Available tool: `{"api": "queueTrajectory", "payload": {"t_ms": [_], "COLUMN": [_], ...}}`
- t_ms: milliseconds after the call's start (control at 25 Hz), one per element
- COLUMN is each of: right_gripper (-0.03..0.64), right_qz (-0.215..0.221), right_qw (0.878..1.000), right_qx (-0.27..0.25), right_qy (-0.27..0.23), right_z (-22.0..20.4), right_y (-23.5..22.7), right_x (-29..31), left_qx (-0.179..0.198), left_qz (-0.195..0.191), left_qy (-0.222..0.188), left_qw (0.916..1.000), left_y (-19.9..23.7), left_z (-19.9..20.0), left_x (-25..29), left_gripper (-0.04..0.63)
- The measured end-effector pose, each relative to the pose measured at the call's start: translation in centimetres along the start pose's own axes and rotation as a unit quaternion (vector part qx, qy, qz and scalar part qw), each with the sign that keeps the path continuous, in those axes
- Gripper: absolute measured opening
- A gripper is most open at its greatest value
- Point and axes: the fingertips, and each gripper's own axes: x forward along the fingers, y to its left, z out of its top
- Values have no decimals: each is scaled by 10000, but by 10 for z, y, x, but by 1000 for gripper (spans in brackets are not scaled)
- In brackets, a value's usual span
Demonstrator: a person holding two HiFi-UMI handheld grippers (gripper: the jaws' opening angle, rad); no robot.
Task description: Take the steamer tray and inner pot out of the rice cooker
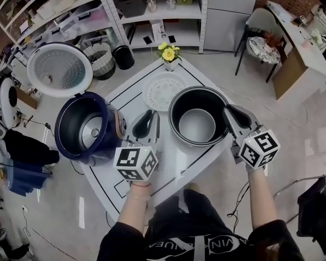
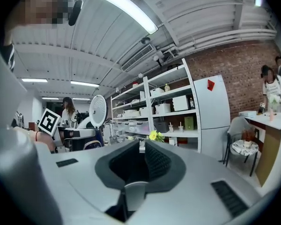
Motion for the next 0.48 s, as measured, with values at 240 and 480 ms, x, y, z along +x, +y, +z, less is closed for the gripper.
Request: {"api": "queueTrajectory", "payload": {"t_ms": [240,480], "right_gripper": [15,0], "right_qz": [143,243], "right_qw": [9997,9991], "right_qx": [-44,-69], "right_qy": [-196,-332], "right_z": [23,35], "right_y": [19,34], "right_x": [-5,-9], "left_qx": [104,353], "left_qz": [68,199], "left_qy": [-214,-361], "left_qw": [9997,9985], "left_y": [6,11], "left_z": [28,49], "left_x": [-19,-39], "left_gripper": [46,43]}}
